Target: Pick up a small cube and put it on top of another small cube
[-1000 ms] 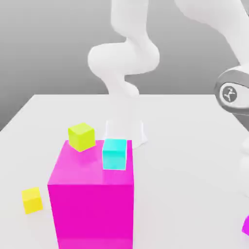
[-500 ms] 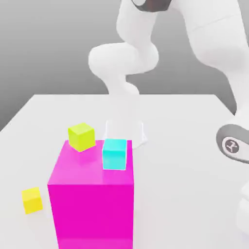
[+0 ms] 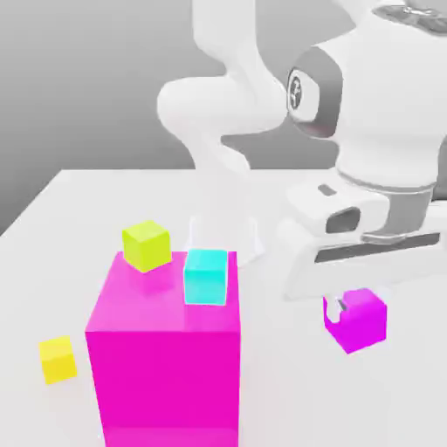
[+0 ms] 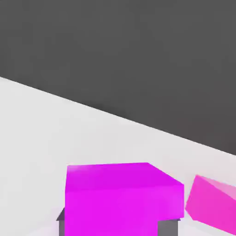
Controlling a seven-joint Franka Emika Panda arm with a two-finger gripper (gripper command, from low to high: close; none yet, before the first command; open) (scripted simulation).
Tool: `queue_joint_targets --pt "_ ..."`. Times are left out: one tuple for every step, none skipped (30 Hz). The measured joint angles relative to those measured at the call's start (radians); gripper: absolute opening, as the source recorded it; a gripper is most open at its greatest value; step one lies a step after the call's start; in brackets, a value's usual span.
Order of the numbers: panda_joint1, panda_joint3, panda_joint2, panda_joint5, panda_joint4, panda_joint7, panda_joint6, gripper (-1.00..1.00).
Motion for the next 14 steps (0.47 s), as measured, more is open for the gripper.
queue_joint_targets --pt "-0.015 -0.012 -0.036 0.006 -0.009 -0.006 -0.027 -1.00" --pt "-0.026 -0.025 -0.073 0.012 -0.018 -0.010 -0.054 -1.00" --pt "-0.040 -0.039 -0.109 0.017 -0.027 -0.015 -0.081 -1.00" --pt "-0.054 -0.055 -0.145 0.020 -0.036 -0.018 -0.108 -1.00" --pt "-0.069 -0.071 -0.181 0.023 -0.045 -0.021 -0.136 -1.00" --pt "-0.084 -0.087 -0.216 0.025 -0.054 -0.024 -0.161 -1.00" --pt "-0.099 -0.101 -0.248 0.027 -0.064 -0.025 -0.182 -1.00" --pt "-0.106 -0.108 -0.254 0.028 -0.082 -0.027 -0.171 -1.00" --pt "-0.111 -0.111 -0.249 0.029 -0.104 -0.027 -0.143 -1.00" --pt "-0.113 -0.112 -0.237 0.029 -0.128 -0.028 -0.108 -1.00" --pt "-0.112 -0.116 -0.222 0.029 -0.152 -0.029 -0.069 -1.00" --pt "-0.113 -0.116 -0.212 0.029 -0.168 -0.029 -0.044 1.00" --pt "-0.113 -0.116 -0.212 0.030 -0.168 -0.029 -0.044 1.00" --pt "-0.113 -0.116 -0.212 0.030 -0.168 -0.029 -0.044 1.00"
